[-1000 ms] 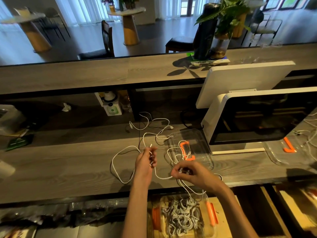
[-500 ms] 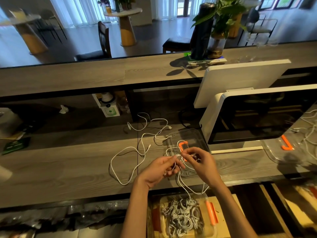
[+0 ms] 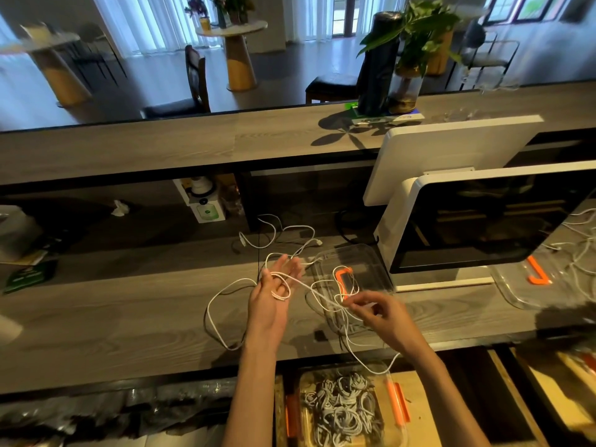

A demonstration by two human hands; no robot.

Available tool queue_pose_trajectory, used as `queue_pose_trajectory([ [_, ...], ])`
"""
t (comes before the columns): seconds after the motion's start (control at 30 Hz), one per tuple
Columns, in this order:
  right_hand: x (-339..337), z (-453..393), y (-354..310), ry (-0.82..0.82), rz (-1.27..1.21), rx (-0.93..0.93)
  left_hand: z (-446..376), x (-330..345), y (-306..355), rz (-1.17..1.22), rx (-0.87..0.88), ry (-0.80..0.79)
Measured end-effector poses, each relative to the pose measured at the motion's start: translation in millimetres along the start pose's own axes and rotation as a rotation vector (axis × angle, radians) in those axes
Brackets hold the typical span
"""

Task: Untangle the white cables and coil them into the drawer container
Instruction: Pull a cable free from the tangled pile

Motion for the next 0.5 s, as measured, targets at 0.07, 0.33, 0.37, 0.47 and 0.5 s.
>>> queue_pose_trajectory([
  [0.07, 13, 2, -6, -0.155, 0.086, -0.048, 0, -1, -2, 0.076, -0.015, 0.024],
  [0.33, 29, 19, -50, -0.491, -0.022, -0.196, -1, -15, -12, -0.484, -0.032, 0.053],
  [0.37, 26, 17, -54, -0.45, -0.093, -0.213, 1, -15, -16, -0.589, -0.069, 0.03],
  [0.47, 13, 8, -55, -0.221, -0.292, -0.162, 11, -12, -29, -0.756, -0.217, -0.022],
  [0.5, 8, 5, -52, -0.128, -0.313, -0.139, 14, -11, -34, -0.77, -0.274, -0.034],
])
Point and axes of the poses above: each hand's wrist, its own z-axis away from the middle knuckle, its own x-axis out of the palm, y = z × x, the point moved 7 cm from there along -z, towards the middle knuckle, and after that the axes turned 12 degrees about z, right-handed, at the moved point
